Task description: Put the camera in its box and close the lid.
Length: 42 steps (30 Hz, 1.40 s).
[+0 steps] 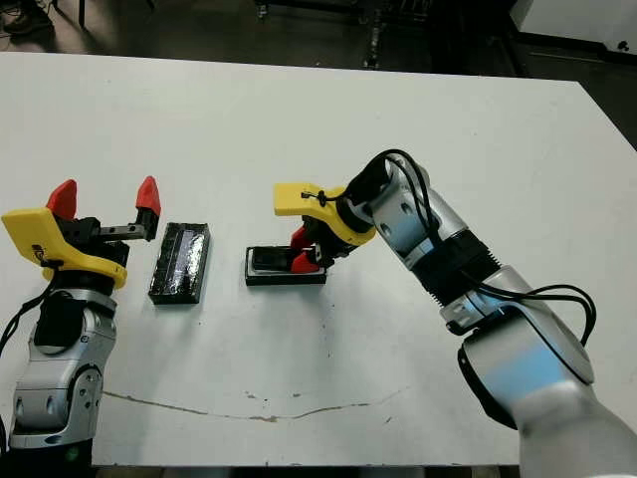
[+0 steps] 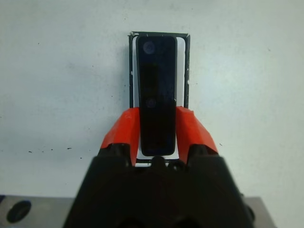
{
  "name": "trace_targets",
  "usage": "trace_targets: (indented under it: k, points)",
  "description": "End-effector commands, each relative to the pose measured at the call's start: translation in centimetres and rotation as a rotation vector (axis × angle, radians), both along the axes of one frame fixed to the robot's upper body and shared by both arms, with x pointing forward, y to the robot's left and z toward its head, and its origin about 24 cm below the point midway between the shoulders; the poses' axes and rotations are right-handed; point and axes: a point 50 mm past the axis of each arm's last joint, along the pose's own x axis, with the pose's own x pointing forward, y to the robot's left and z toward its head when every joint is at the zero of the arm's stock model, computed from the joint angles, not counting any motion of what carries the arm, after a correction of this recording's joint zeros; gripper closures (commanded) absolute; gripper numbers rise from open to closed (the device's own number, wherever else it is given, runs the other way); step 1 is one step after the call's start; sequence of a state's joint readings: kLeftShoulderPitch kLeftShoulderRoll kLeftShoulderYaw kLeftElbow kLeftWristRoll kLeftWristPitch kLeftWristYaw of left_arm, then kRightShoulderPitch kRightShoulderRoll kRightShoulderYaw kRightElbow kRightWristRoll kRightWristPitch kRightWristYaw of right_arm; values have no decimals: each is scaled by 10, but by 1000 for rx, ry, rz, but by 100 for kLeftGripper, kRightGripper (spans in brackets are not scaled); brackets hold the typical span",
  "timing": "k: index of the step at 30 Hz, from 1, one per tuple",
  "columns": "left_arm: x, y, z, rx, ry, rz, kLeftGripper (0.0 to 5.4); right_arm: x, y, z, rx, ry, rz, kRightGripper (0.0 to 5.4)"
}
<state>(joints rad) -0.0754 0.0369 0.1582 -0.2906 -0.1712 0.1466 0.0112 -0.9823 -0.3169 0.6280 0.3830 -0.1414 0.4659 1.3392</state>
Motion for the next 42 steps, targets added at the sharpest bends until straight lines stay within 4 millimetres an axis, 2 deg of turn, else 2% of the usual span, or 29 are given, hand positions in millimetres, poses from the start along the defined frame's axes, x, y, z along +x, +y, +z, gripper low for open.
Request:
trace_targets:
  k: [1,38,42]
  points:
    - [-3,2,-4,-2,21,9,0,0,-4,-4,-20,6,-18,367]
    - [-4,1,-6,1,20,2,0,0,-4,-2,-43,-32,-21,367]
    - [-5,0,-6,-3,20,-3,0,0,-4,-2,-51,-29,-26,325]
